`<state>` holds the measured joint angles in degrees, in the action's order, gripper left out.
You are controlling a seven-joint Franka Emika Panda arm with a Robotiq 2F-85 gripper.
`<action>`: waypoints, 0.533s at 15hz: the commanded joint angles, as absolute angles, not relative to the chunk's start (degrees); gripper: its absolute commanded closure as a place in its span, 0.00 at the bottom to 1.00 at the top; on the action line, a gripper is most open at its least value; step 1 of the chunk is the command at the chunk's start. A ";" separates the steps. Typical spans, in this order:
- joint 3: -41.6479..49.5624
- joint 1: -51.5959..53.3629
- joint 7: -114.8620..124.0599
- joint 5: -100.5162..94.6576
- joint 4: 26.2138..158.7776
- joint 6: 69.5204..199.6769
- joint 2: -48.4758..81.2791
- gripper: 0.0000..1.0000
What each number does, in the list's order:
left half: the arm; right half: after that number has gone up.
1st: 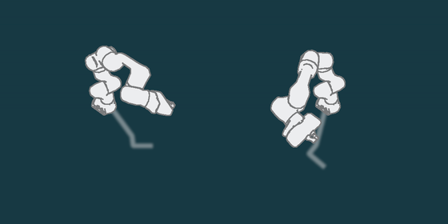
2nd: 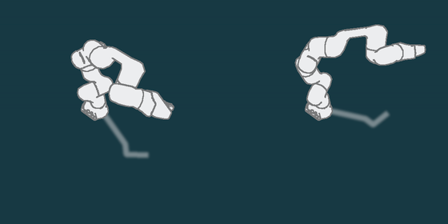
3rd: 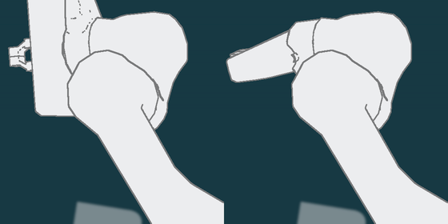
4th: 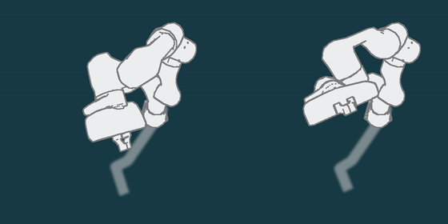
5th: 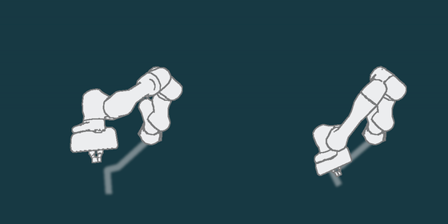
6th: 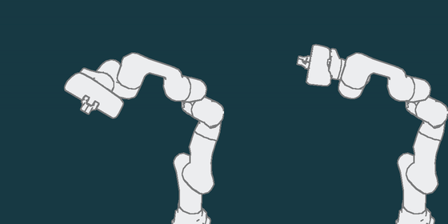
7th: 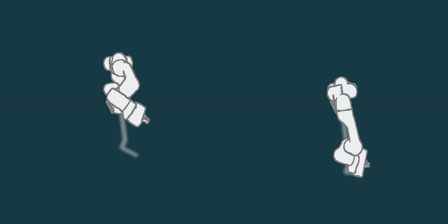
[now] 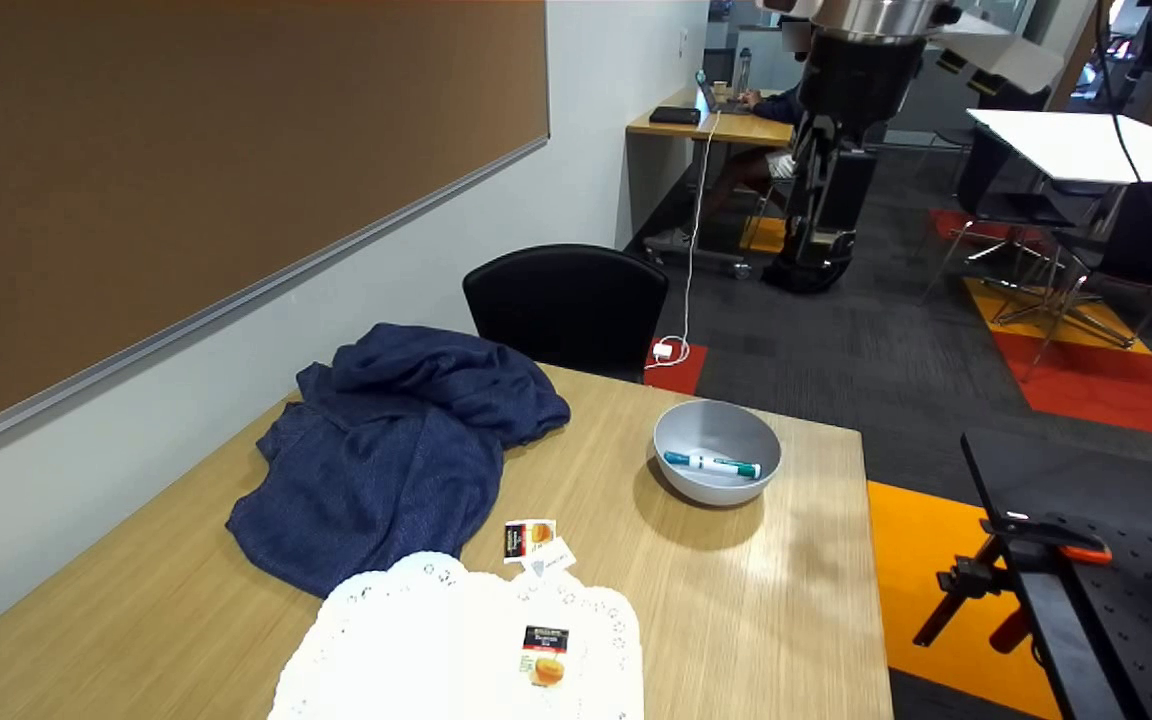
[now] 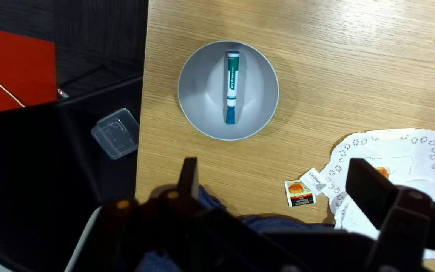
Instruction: Take the marker out of the bowl and put it on the table
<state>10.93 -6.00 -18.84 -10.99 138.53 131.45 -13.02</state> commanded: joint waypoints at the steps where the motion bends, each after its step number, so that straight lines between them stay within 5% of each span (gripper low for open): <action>1: 10.45 -6.48 -18.94 -10.83 138.42 131.36 -13.01 0.00; 8: 11.85 -6.39 -21.59 -7.52 137.13 143.68 -4.92 0.00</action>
<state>11.06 -6.02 -18.90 -10.27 138.59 138.37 -10.13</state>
